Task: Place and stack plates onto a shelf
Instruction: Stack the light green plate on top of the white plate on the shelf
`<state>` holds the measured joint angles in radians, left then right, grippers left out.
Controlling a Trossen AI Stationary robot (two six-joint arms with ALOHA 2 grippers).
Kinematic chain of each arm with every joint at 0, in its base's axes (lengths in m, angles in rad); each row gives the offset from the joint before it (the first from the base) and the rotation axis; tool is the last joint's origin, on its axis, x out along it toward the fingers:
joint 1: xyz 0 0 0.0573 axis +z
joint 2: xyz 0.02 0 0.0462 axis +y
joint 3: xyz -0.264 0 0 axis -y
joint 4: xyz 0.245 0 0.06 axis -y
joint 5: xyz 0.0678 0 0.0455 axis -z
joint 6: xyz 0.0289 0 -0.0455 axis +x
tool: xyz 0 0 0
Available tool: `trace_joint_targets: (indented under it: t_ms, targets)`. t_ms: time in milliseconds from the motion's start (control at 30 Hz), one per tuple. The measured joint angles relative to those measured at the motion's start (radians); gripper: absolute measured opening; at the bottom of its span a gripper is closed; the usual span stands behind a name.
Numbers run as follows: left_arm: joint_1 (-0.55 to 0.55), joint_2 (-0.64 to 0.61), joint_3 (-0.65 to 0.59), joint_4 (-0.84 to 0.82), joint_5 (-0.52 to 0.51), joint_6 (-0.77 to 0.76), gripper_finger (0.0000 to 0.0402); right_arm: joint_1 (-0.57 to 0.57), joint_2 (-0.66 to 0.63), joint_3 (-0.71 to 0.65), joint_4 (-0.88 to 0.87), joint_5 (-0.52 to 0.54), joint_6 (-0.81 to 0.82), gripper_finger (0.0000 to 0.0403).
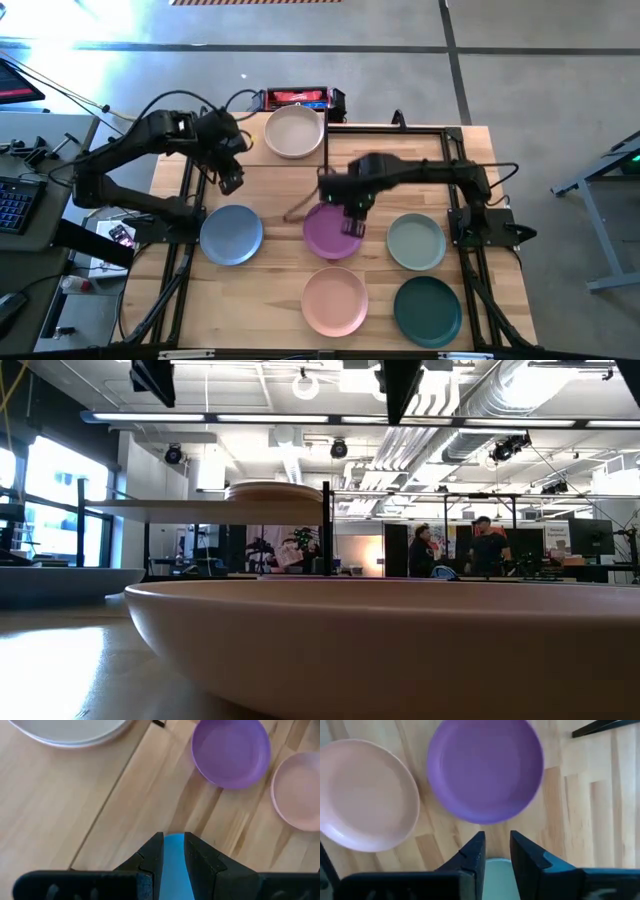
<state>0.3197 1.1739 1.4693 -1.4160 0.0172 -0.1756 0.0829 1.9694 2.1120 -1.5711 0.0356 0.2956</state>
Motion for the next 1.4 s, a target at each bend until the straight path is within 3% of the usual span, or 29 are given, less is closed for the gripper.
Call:
trace_joint_targets:
  t_ms: [167, 333, 667, 1033, 1400]
  targets:
    - [-0.106, -0.014, 0.0, -0.001, -0.008, -0.058, 0.0065, 0.125, 0.0, 0.0, 0.0, 0.121, 0.174, 0.0067]
    - [-0.212, -0.019, 0.0, -0.001, -0.071, -0.125, 0.0065, 0.23, 0.0, -0.017, 0.002, 0.164, 0.344, 0.0067]
    - [-0.371, -0.03, -0.147, 0.039, -0.119, -0.251, 0.0065, 0.385, 0.003, -0.258, 0.068, 0.172, 0.656, 0.0067]
    - [-0.422, -0.031, -0.272, 0.101, -0.118, -0.326, 0.0065, 0.399, 0.002, -0.471, 0.148, 0.042, 1.005, 0.0067]
    - [-0.428, -0.031, -0.278, 0.144, -0.118, -0.329, 0.0065, 0.388, 0.002, -0.611, 0.199, 0.039, 1.114, 0.0067]
